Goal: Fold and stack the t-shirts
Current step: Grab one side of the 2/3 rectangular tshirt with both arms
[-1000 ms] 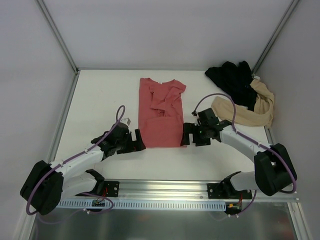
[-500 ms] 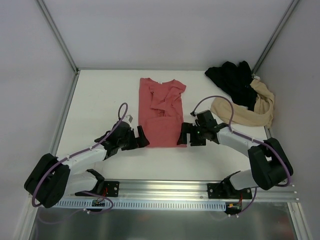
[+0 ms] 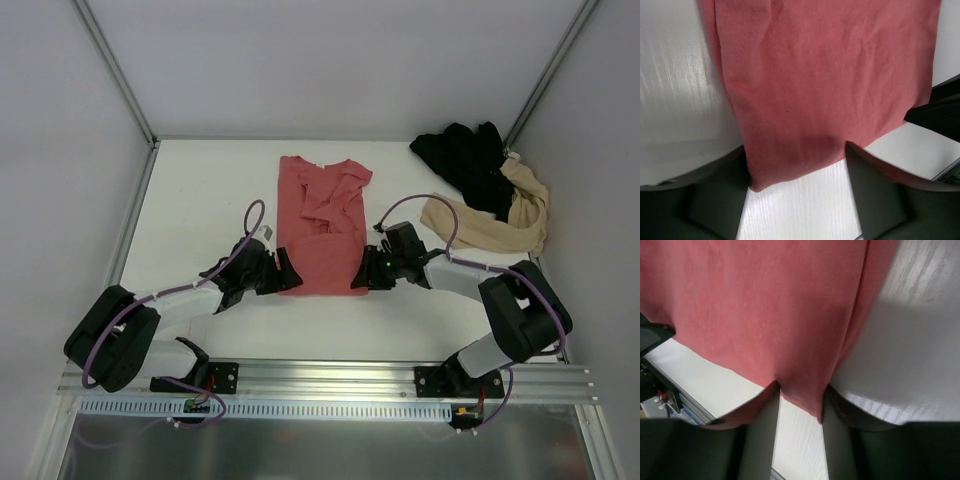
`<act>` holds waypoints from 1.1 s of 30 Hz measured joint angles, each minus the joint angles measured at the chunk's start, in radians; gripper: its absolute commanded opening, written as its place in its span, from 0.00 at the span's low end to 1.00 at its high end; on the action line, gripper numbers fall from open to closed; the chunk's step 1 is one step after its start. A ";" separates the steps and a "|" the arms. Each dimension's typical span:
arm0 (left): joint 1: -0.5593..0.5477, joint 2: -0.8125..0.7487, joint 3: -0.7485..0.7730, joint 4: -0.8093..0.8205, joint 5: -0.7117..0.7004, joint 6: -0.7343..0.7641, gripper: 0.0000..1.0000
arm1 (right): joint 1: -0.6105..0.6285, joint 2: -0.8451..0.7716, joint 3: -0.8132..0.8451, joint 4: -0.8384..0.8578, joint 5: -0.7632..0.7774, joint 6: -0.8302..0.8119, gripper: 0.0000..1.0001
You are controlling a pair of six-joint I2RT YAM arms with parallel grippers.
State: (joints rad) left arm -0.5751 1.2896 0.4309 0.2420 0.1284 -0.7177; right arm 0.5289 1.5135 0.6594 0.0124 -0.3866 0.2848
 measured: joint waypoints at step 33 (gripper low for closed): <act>-0.400 -0.354 -0.071 -0.344 -0.083 -0.219 0.00 | 0.271 -0.575 -0.275 -0.263 0.141 0.212 0.00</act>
State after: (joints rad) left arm -0.9749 0.9360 0.3599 -0.1017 0.0452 -0.9367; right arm 0.8001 0.9390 0.3843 -0.2504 -0.2459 0.4969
